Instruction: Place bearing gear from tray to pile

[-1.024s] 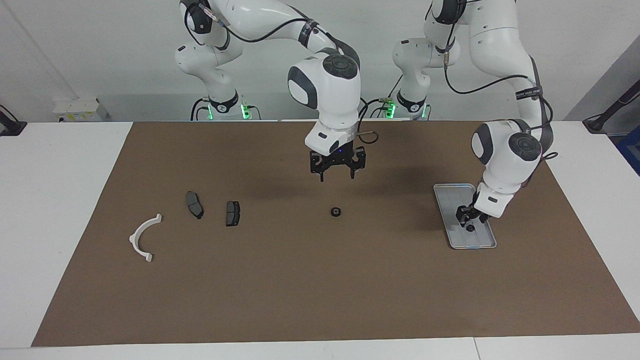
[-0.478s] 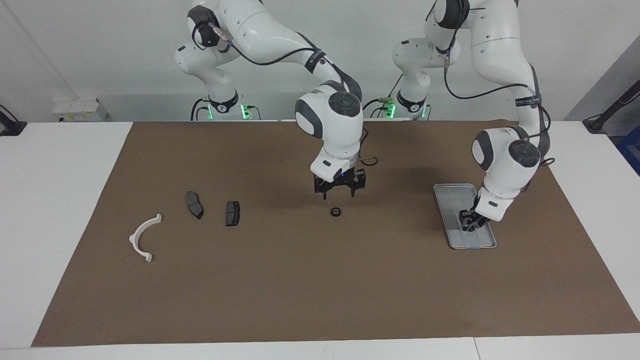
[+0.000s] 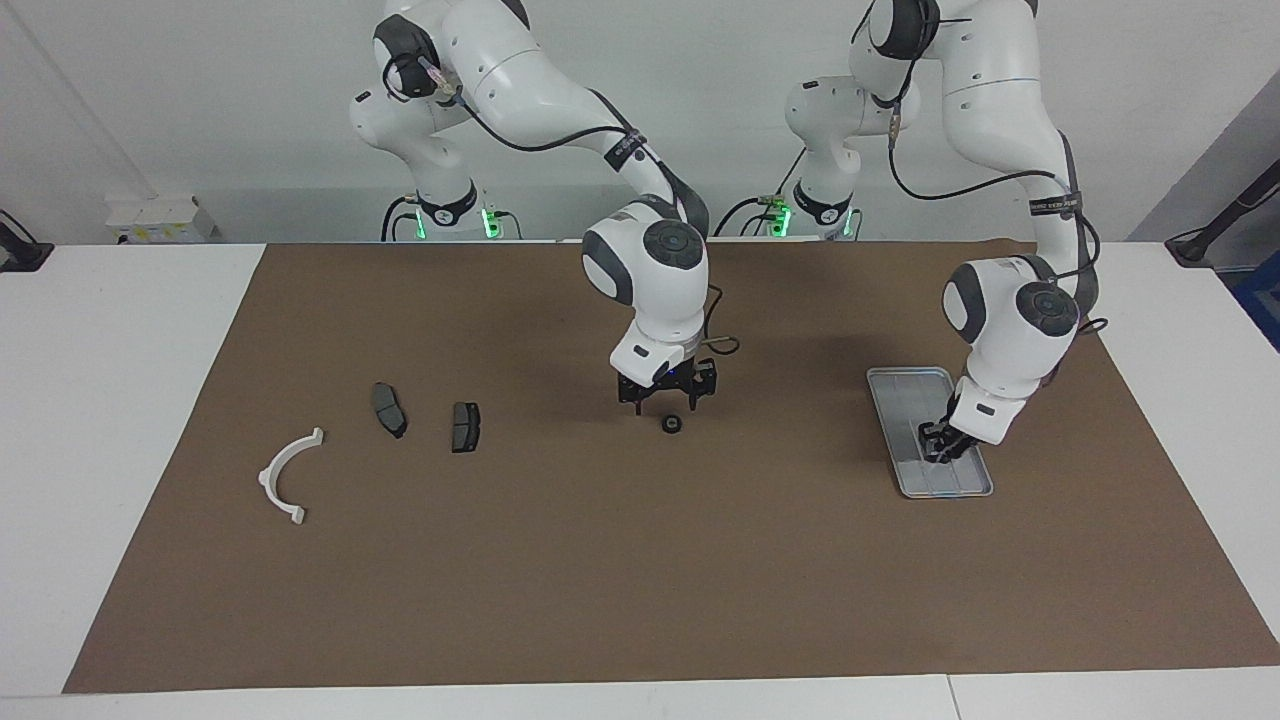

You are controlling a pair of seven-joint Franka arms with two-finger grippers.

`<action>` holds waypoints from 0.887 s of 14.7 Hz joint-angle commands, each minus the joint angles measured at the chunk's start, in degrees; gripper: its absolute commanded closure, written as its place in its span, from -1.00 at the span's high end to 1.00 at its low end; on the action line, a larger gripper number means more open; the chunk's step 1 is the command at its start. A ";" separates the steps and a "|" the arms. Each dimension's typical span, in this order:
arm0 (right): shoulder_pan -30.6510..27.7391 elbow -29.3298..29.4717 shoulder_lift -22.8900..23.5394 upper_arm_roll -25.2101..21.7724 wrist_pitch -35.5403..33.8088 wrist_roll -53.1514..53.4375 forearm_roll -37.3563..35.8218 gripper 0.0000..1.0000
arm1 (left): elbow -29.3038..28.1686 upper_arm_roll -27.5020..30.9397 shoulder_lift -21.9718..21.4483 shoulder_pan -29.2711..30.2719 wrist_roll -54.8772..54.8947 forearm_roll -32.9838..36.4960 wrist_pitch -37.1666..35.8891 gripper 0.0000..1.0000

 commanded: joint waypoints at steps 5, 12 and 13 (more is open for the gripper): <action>-0.51 -1.21 0.69 0.57 2.62 -0.53 -0.82 0.74 | -1.69 -0.43 0.31 0.69 0.73 0.68 3.02 -1.00; 0.01 -1.21 1.39 0.57 4.73 0.08 -0.82 0.74 | 2.62 -0.69 -1.79 0.25 0.56 -0.54 -6.30 -1.00; -0.07 -1.21 1.57 0.57 4.73 0.08 -0.82 0.74 | 2.62 -0.69 -2.50 0.25 0.56 -1.85 -6.65 -1.00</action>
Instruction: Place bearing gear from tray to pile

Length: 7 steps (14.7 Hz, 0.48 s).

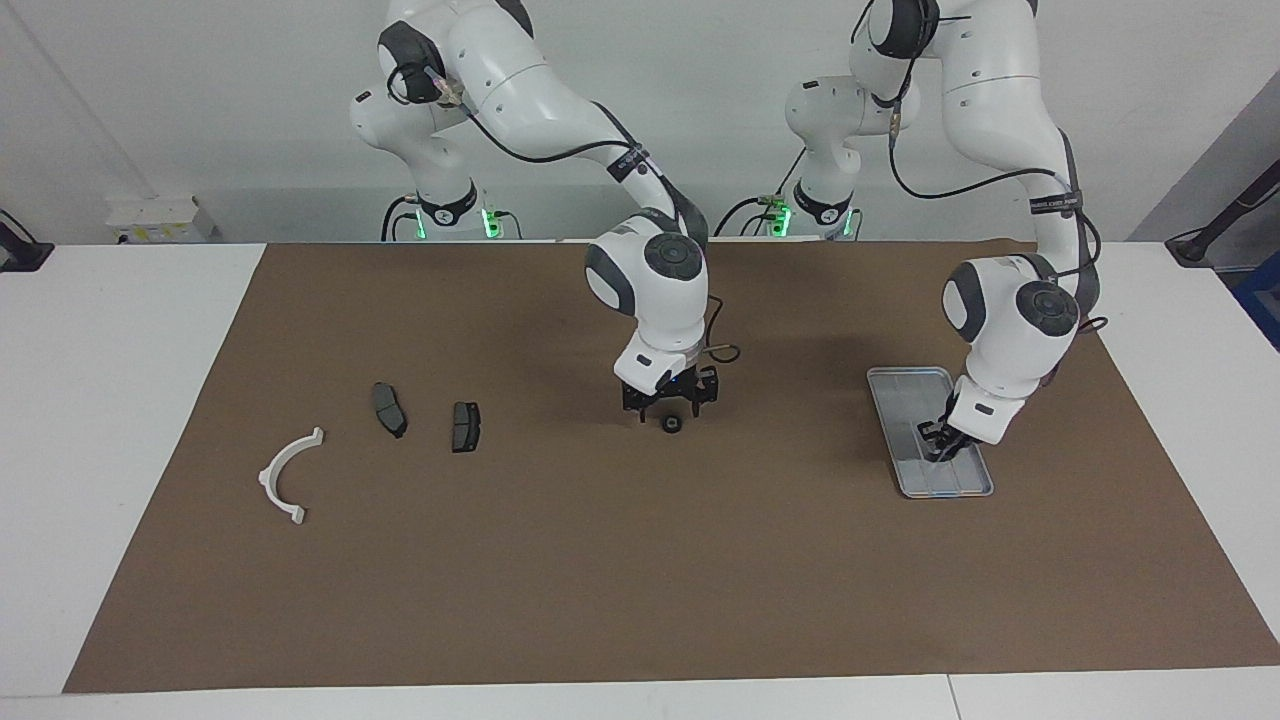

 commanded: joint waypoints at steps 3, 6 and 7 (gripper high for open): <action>-0.27 -0.61 0.87 0.43 2.69 0.09 -0.81 0.74 | 0.49 -0.14 -3.24 0.08 -0.01 -4.33 -3.71 -1.00; -0.27 -1.66 0.96 0.43 3.57 0.09 -0.81 0.73 | -0.04 -0.06 -4.03 0.08 0.07 -4.33 -4.68 -1.00; -0.36 -2.45 0.96 0.43 4.71 0.18 -0.81 0.73 | -0.13 -0.06 -4.12 0.08 -0.01 -4.33 -4.94 -1.00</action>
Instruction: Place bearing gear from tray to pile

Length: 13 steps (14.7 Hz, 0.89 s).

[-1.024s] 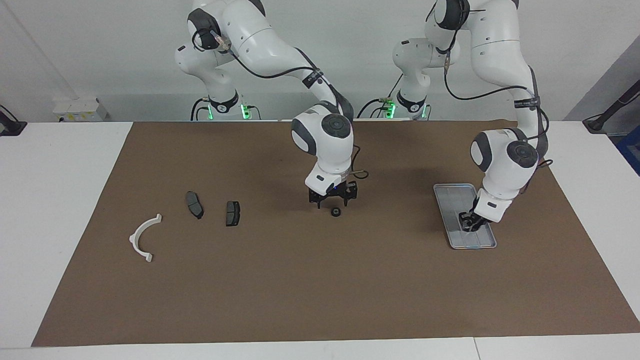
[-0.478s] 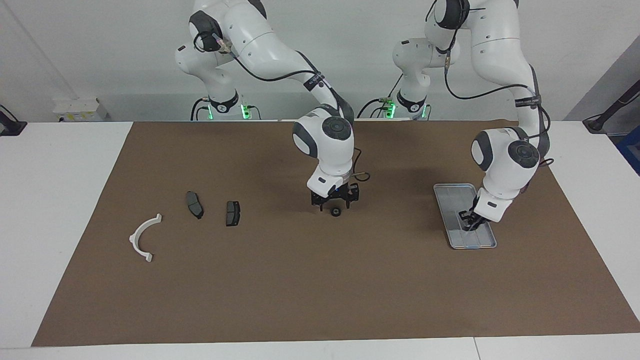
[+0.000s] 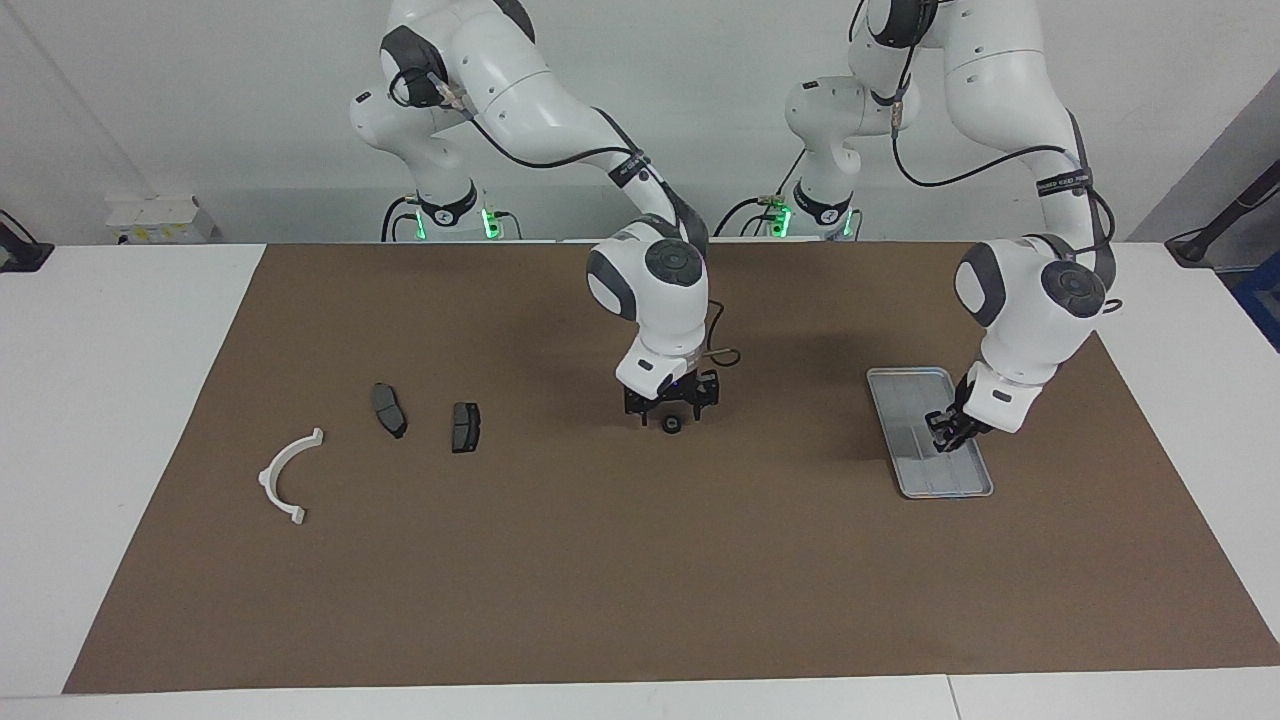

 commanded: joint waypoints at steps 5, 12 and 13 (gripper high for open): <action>-0.48 -3.54 -0.33 0.38 4.10 0.18 -0.81 0.33 | -0.88 -0.01 -1.50 0.08 -0.16 -0.81 -1.34 -1.00; -2.57 2.68 -3.30 -0.41 -7.47 -1.47 -0.90 -1.00 | -0.88 -0.01 -1.68 -0.01 -0.34 -0.81 -1.60 -1.00; -4.33 4.00 -4.88 -0.33 -10.46 -4.36 -0.29 -1.00 | -0.88 -0.01 -1.76 -0.01 -0.43 -0.81 -1.60 -1.00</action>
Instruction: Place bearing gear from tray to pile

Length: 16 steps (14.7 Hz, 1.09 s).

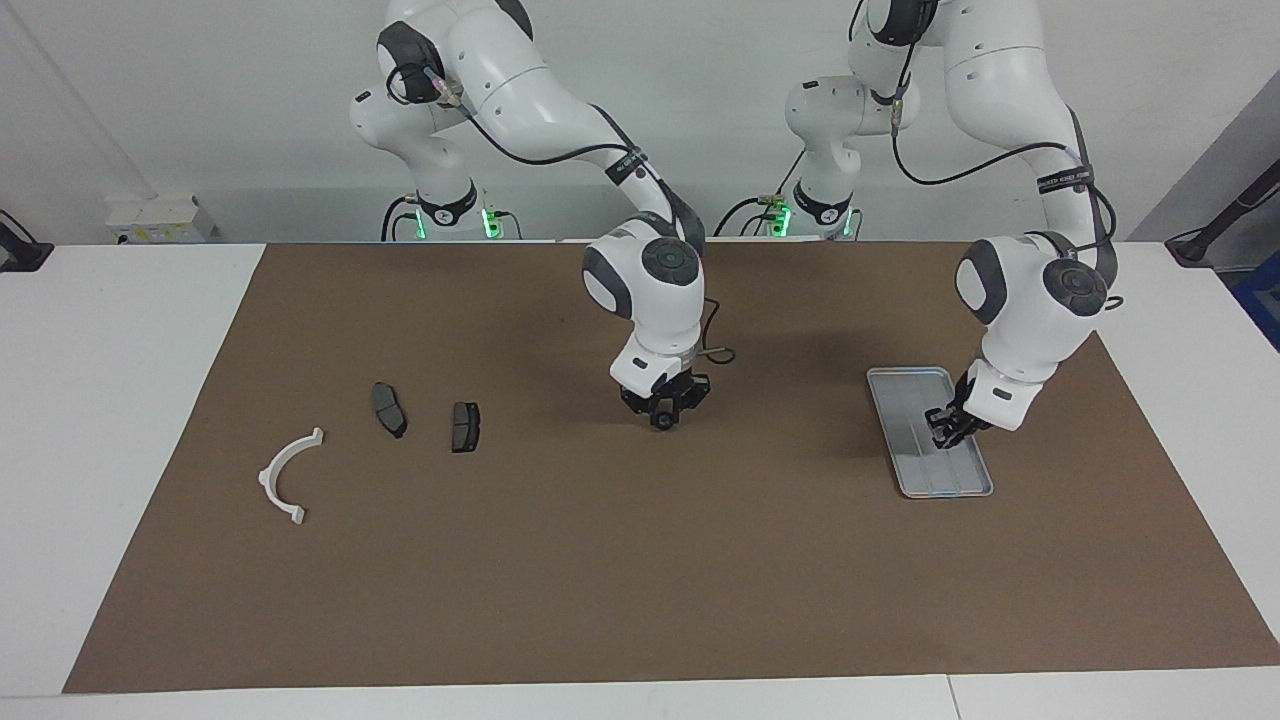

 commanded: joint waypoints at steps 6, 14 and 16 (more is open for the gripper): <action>-23.16 5.46 -12.13 0.94 -17.21 -32.25 7.30 -1.00 | -0.71 -0.54 -1.84 -1.41 -4.24 -0.84 -0.92 -1.00; -39.19 -2.68 -11.87 0.50 -11.10 -58.58 7.58 -1.00 | 12.44 -1.42 4.81 -28.01 -44.37 -0.40 -5.03 -1.00; -40.43 -7.69 -11.87 0.59 -5.30 -60.61 7.58 -1.00 | 18.78 -0.89 10.35 -34.52 -52.29 0.91 -5.93 -1.00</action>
